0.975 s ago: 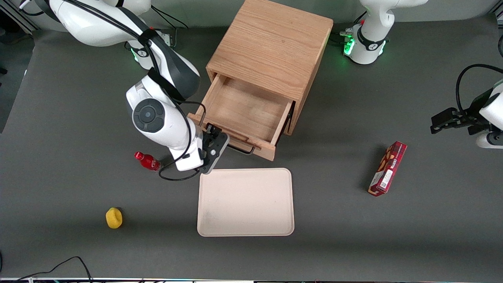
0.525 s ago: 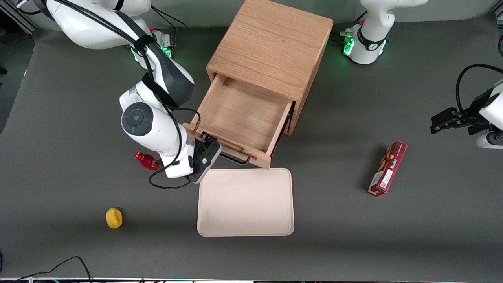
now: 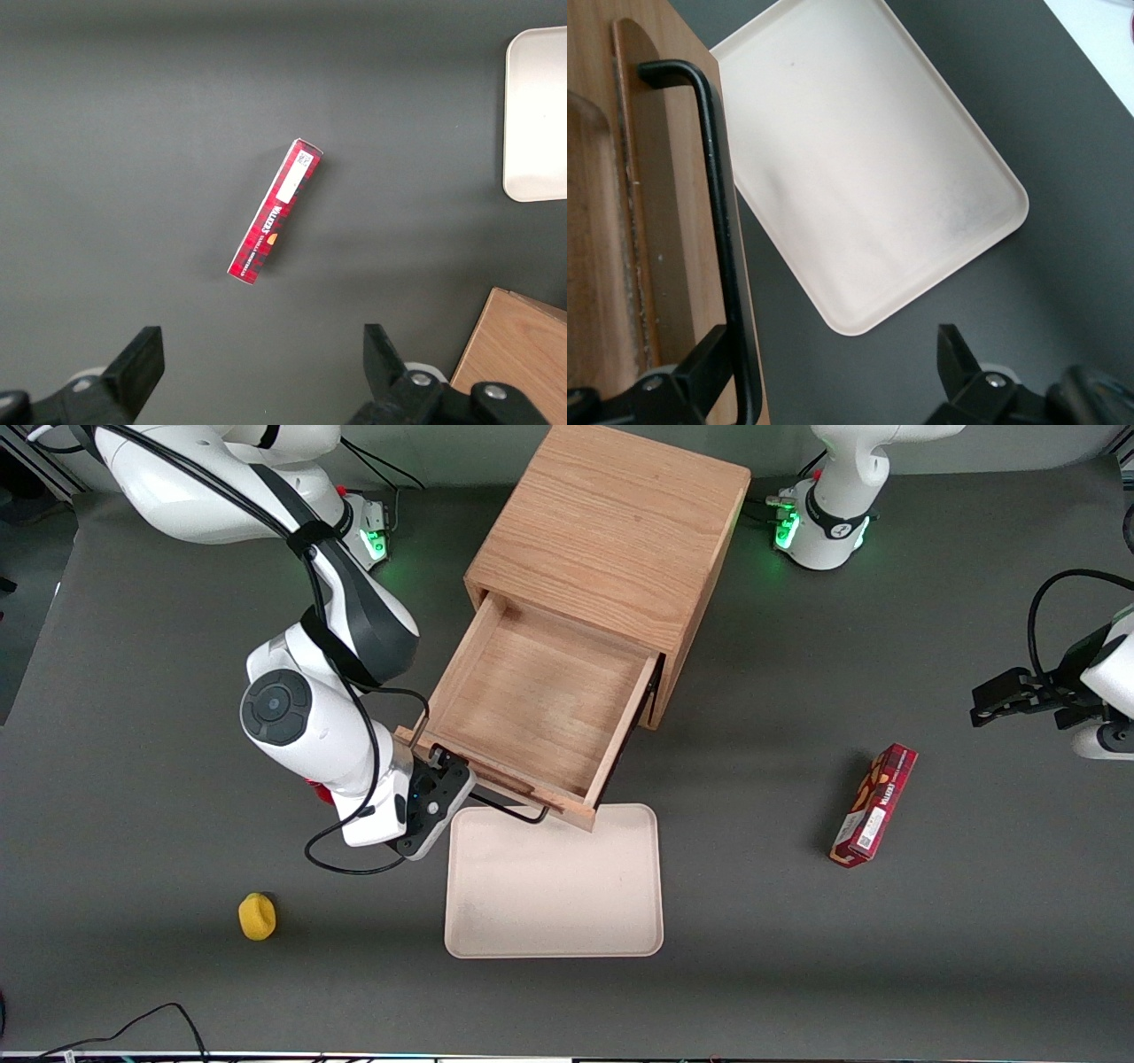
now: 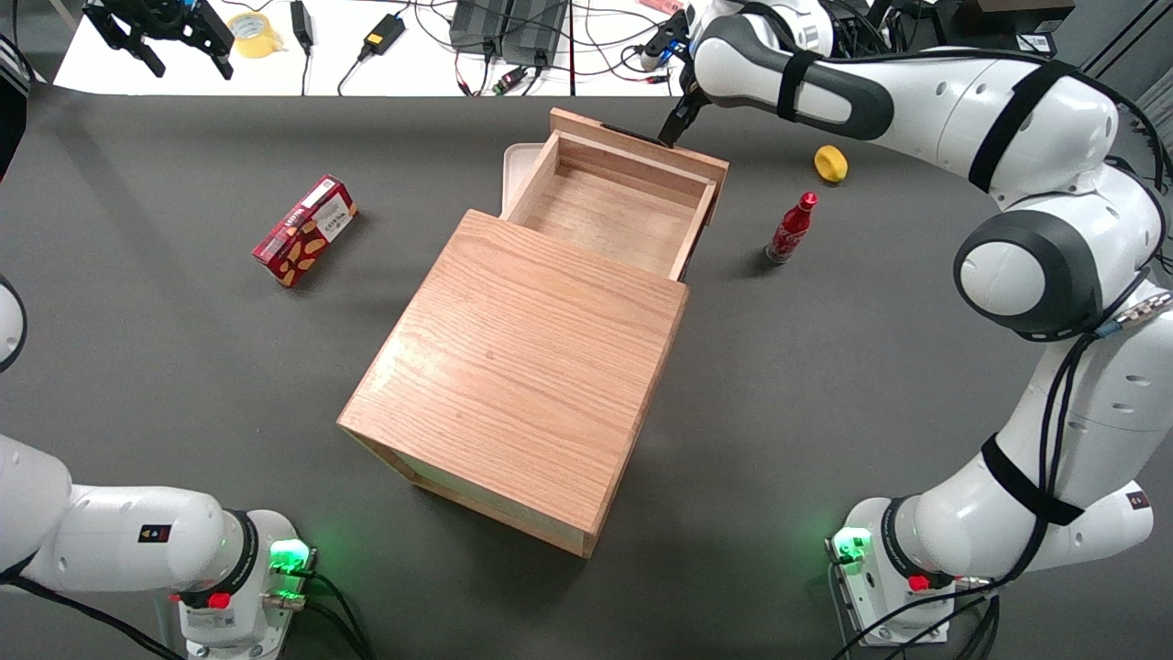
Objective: Open upper drawer
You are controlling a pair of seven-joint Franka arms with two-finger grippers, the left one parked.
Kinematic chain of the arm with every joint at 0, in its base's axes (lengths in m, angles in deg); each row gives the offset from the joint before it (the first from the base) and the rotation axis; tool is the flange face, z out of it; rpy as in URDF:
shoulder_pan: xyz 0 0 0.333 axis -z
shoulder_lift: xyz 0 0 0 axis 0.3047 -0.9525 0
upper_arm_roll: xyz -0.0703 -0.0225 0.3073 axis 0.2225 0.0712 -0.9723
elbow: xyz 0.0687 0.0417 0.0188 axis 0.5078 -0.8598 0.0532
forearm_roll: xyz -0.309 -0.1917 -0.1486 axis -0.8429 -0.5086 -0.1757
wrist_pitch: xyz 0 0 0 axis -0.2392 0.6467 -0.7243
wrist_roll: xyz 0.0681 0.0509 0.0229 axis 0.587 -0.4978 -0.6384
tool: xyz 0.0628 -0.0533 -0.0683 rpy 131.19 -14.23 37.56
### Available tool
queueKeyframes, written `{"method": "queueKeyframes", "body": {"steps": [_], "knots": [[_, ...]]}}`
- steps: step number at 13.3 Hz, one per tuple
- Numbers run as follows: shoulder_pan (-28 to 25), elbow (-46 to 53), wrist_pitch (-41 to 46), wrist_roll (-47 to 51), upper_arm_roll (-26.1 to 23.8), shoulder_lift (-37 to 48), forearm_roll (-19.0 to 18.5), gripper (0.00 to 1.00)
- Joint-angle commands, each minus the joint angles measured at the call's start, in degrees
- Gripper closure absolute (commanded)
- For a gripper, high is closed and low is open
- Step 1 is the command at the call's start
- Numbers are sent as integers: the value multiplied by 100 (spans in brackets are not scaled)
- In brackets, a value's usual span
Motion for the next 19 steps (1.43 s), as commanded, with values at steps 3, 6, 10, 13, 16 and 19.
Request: {"method": "queueKeyframes", "body": {"steps": [3, 6, 10, 13, 16, 19], "knots": [[-24, 204, -121, 176, 152, 46, 1159, 0], [81, 187, -112, 676, 161, 431, 1993, 0], [704, -426, 913, 3959, 405, 1923, 1604, 0], [1389, -709, 2204, 4203, 547, 2611, 1012, 0], [1505, -1077, 2883, 4124, 1109, 3095, 793, 0], [1681, -1096, 2990, 3800, 1119, 3219, 739, 0]]}}
